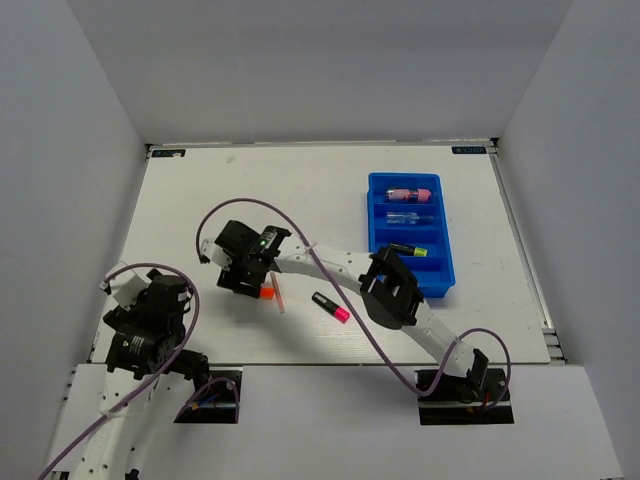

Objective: Sort the stationery into containers
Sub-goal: Pick up the pen from the center of the board.

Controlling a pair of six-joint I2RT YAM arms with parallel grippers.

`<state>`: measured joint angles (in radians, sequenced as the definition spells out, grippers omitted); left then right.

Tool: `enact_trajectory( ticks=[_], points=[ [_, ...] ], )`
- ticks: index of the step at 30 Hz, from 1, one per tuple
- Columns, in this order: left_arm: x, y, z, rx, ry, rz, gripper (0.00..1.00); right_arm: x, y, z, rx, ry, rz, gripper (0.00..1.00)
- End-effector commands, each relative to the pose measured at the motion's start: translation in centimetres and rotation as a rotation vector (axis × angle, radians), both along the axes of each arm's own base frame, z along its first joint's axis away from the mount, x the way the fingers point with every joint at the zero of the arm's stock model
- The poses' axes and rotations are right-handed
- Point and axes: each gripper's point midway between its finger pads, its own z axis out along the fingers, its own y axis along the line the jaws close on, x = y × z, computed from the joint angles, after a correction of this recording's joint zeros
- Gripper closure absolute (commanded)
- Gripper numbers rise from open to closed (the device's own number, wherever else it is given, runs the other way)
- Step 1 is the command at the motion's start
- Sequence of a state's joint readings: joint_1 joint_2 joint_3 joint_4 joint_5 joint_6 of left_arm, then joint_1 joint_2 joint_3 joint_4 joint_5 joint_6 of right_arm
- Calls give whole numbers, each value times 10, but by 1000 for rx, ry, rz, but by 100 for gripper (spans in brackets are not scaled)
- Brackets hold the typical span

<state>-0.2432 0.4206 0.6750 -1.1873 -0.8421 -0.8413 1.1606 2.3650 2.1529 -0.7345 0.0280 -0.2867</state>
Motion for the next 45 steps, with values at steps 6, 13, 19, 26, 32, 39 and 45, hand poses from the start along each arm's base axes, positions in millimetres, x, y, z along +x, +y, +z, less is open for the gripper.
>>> enact_trajectory(
  ticks=[6, 13, 19, 26, 32, 39, 45],
  points=[
    [-8, 8, -1, 13, -40, 35, 4, -9, -5, -19, -51, -3, -20, 26],
    [-12, 8, -2, 7, -46, 34, 4, -11, 1, -45, -70, 28, 0, 26],
    [-14, 7, -4, 0, -57, 25, 4, -22, 4, -57, -74, 86, 39, 28],
    [-14, 7, -3, -4, -63, 23, 4, -38, -7, -71, -117, 184, 67, 50],
    [-14, 7, -3, -2, -65, 24, 4, -58, -34, -88, -205, 301, 62, 61],
    [-14, 7, -3, -7, -73, 23, 4, -46, -59, -94, -266, 252, 1, 100],
    [-13, 5, -3, -11, -85, 6, 4, -36, -62, -31, -152, 264, 25, 100]
  ],
)
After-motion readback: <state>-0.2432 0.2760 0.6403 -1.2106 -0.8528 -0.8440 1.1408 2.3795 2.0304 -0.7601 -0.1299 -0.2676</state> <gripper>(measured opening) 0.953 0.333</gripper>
